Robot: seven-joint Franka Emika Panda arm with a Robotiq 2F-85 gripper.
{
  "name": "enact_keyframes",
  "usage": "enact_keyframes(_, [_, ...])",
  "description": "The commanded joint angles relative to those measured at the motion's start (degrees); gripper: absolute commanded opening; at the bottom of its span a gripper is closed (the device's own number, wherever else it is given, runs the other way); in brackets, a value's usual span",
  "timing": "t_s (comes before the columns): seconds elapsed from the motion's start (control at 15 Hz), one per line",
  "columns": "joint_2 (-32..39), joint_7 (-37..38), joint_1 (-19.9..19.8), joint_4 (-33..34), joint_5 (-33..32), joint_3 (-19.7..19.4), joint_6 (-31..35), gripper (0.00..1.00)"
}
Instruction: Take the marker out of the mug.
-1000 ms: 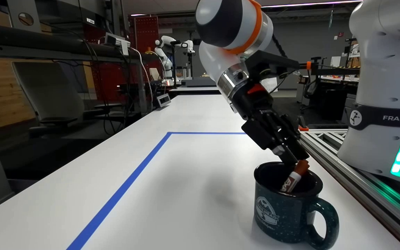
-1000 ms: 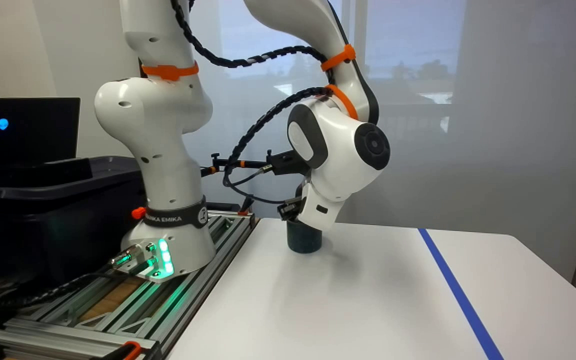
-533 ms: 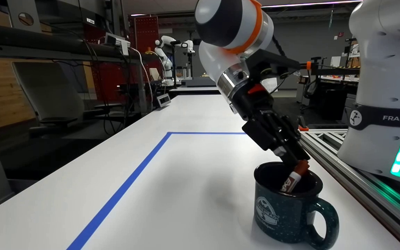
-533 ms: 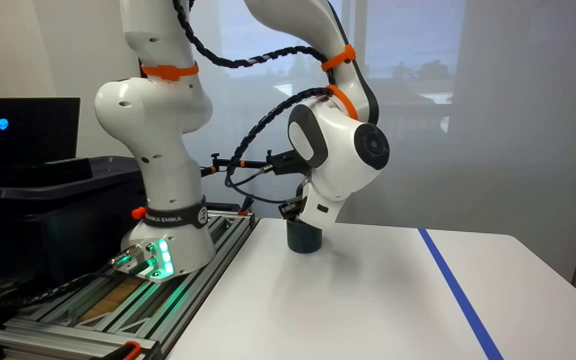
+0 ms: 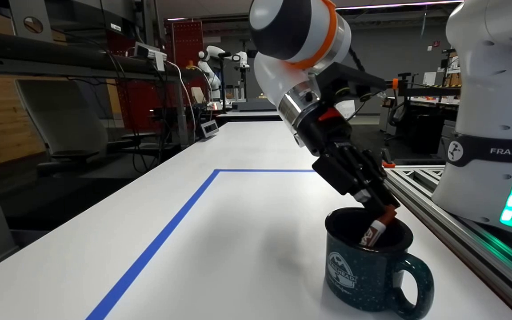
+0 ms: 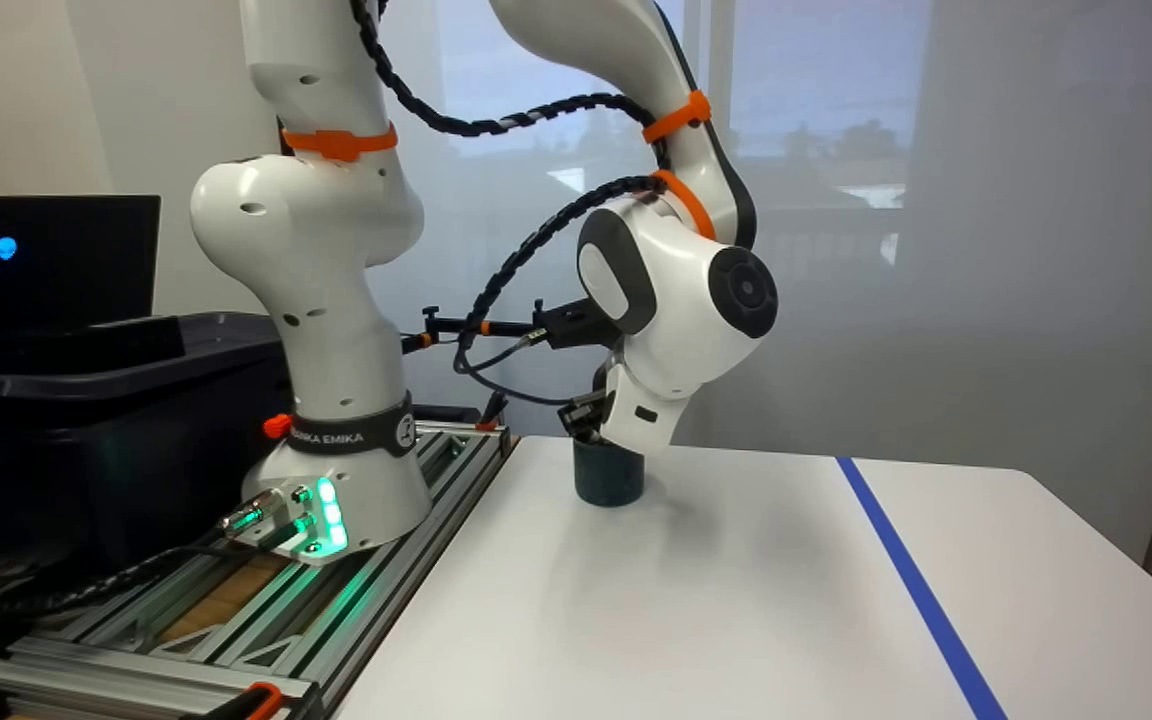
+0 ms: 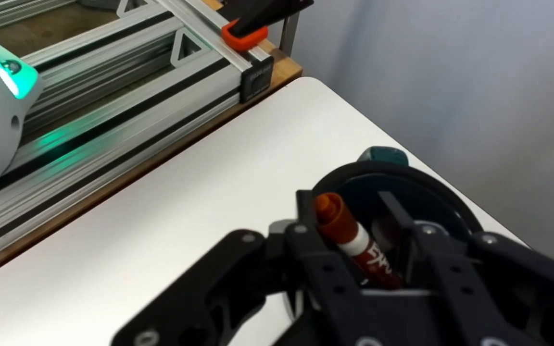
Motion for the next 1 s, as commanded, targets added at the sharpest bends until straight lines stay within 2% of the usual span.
enact_keyframes(0.0, [-0.4,-1.3,0.6,-0.4,2.2,0.2,0.1,0.32])
enact_keyframes(0.93, [0.3,-4.7,0.7,-0.4,2.5,0.5,-0.5,0.41])
